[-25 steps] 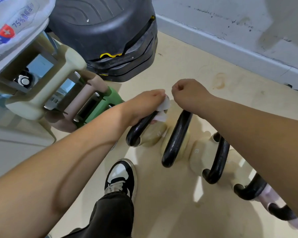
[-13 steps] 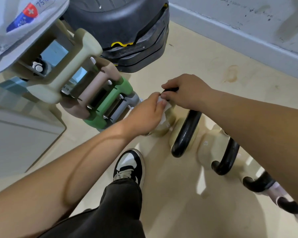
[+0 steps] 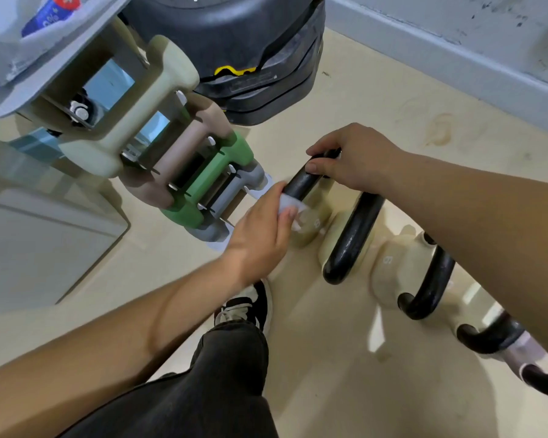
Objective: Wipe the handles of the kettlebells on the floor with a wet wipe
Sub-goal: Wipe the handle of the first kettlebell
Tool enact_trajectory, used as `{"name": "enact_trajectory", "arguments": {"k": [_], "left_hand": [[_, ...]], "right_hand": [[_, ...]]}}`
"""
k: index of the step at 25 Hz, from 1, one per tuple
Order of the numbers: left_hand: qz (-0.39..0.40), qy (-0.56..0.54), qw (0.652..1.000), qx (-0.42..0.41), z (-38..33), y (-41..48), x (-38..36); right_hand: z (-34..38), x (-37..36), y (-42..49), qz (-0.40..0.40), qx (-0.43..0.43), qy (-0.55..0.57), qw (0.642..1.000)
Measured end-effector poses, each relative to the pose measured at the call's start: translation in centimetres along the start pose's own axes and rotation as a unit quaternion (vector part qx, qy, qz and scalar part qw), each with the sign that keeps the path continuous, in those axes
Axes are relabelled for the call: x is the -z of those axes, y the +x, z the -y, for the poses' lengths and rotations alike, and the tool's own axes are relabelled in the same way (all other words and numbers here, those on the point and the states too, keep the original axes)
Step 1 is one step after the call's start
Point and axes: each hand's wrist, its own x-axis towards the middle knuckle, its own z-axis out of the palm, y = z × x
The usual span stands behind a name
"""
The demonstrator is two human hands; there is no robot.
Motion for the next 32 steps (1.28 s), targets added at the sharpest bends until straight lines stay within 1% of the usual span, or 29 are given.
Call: {"name": "enact_trajectory", "arguments": {"k": [2,4,6,8,11,12,14,17,20,23,25,27,29,31,32], "left_hand": [[0.059,-0.017,0.998,0.021,-1.7,3.4,1.3],[0.076,-0.062,0.994,0.039,-2.5,5.0,1.8],[0.048,-0.067,0.996,0.021,-1.8,3.5,1.0],[-0.009,-0.030,0.999,-0.008,-0.2,-0.1,-0.4],[-0.061,0.023,0.998,0.002,1.5,-3.1,-1.8],[-0.066,0.042,0.997,0.001,1.3,-2.7,-1.8],[-0.047,0.062,0.997,-0.002,0.0,-0.9,-0.9],[-0.041,0.077,0.996,-0.034,-1.8,2.4,0.8],[-0.045,0.095,0.992,-0.064,-0.9,3.5,1.8],[-0.027,0.101,0.991,-0.087,0.3,4.2,2.5],[-0.029,0.094,0.991,-0.086,0.9,4.7,3.0],[-0.035,0.110,0.990,-0.082,1.2,5.1,3.3],[-0.041,0.133,0.988,-0.061,1.7,5.9,3.7],[-0.075,0.141,0.986,-0.040,1.4,5.7,3.7],[-0.101,0.145,0.983,-0.049,1.1,4.7,3.1]], "right_hand": [[0.0,-0.2,0.0,0.000,0.003,0.000,1.000],[0.0,-0.1,0.0,0.002,0.007,-0.002,1.000],[-0.1,0.0,-0.1,0.000,0.010,-0.005,1.000],[-0.1,-0.1,-0.2,0.000,0.013,-0.011,1.000],[-0.2,-0.2,-0.3,-0.004,0.011,-0.005,1.000],[-0.2,-0.1,-0.3,-0.004,0.008,-0.001,1.000],[-0.1,-0.2,-0.4,-0.002,0.003,0.002,1.000],[0.0,-0.3,-0.3,0.006,0.005,-0.002,1.000],[0.2,0.0,-0.2,0.031,0.008,-0.021,0.999],[0.4,0.4,-0.1,0.029,0.004,-0.044,0.999],[0.8,0.1,0.2,0.018,0.004,-0.056,0.998],[1.3,-0.3,0.6,-0.002,-0.014,-0.054,0.998],[1.9,-0.7,1.4,-0.004,-0.043,-0.053,0.998],[2.4,-0.8,2.1,0.006,-0.065,-0.054,0.996],[2.5,-0.7,2.3,0.008,-0.074,-0.049,0.996]]}}
